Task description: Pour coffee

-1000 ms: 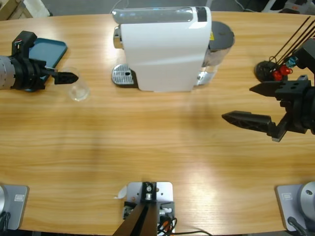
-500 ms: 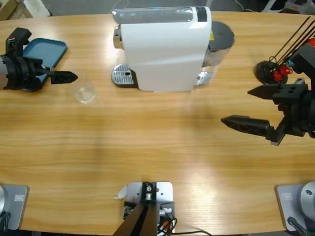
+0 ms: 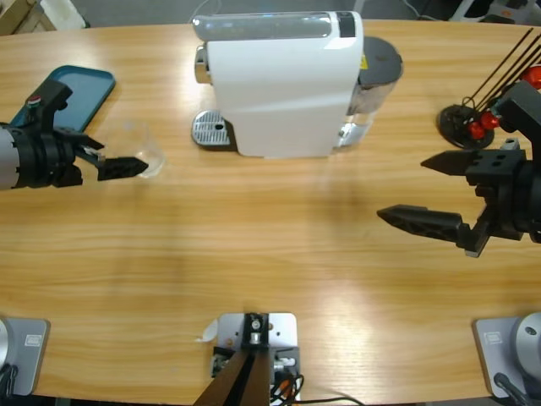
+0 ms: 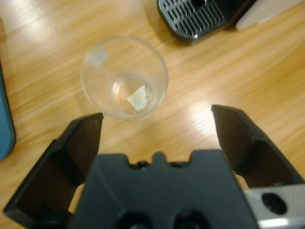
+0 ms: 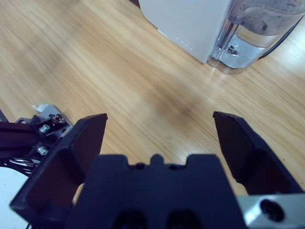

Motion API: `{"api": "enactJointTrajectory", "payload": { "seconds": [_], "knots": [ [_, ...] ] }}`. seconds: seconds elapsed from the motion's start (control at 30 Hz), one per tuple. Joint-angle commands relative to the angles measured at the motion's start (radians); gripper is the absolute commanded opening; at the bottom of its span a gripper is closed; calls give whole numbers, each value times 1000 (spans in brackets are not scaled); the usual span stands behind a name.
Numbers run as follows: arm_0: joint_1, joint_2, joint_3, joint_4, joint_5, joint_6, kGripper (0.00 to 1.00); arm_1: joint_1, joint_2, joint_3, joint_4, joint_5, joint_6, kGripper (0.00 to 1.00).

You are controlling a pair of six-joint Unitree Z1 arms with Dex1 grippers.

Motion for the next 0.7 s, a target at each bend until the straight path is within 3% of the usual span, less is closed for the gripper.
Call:
{"api": "enactJointTrajectory", "payload": {
  "seconds": [0.03, 0.27, 0.7],
  "knots": [
    [-10, 3, 54, -47, 16, -5, 996, -14, 26, 26, -18, 26, -16, 1000],
    [-10, -89, 62, -82, 93, 4, 996, -14, 35, 23, -18, 34, -19, 1000],
    [-10, 57, 76, -169, 101, -2, 996, -14, 30, 25, -17, 40, -23, 1000]
  ]
}}
